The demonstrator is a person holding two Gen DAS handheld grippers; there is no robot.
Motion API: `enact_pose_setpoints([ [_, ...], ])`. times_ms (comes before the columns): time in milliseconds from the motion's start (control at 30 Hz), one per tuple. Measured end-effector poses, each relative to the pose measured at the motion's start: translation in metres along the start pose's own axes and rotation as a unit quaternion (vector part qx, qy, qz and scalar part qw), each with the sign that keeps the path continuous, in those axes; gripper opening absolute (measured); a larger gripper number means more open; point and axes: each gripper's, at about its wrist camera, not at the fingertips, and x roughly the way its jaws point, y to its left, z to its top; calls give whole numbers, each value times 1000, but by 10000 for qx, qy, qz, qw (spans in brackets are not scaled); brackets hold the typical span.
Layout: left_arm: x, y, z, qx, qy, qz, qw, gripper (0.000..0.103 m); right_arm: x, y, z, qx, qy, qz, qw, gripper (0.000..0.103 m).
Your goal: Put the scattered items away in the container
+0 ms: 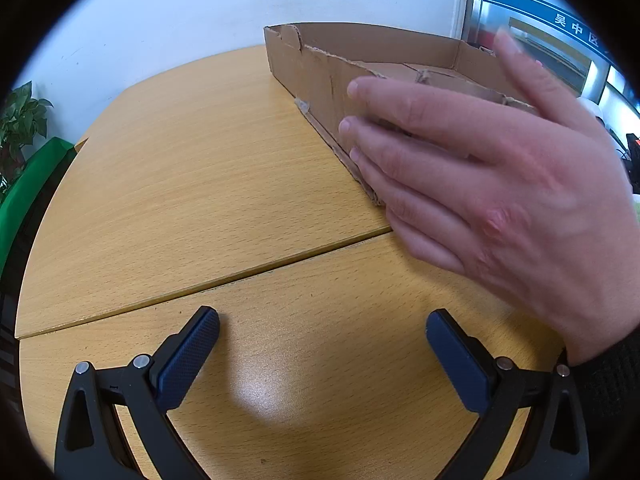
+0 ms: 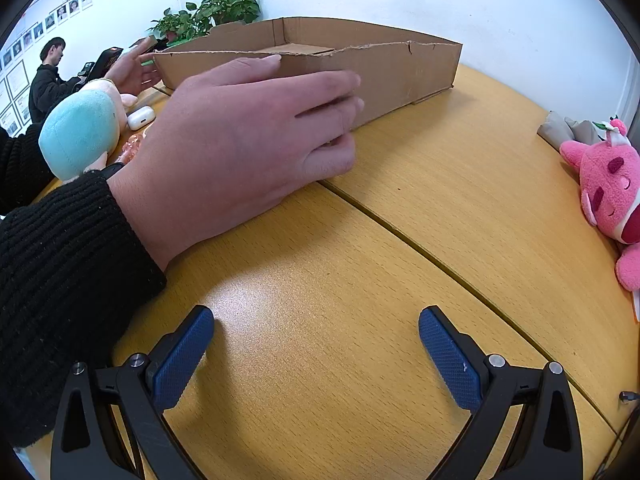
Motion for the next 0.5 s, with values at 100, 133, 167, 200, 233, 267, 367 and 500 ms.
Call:
enact_pose_setpoints([
  [100,0,0,0,0,0,0,10000,103,0,0,0,0,0,0,10000,103],
  [133,0,-1,0,0,0,0,10000,103,-1,1,0,0,0,-1,10000,103],
  [167,0,-1,0,1,0,0,10000,103,-2,2,-1,-25,0,17,10000,103],
  [200,0,-1,0,1,0,0,10000,103,-2,2,-1,-52,-1,36,10000,103],
  [233,0,-1,0,1,0,0,10000,103,-2,2,-1,-52,-1,37,10000,103],
  [267,0,-1,0,1,1,0,10000,103,-2,2,-1,-52,-1,37,10000,103],
  [367,0,0,0,1,1,0,10000,103,-2,2,-1,-52,-1,36,10000,103],
  [500,0,-1,0,1,0,-1,10000,103,-2,2,-1,-52,-1,36,10000,103],
])
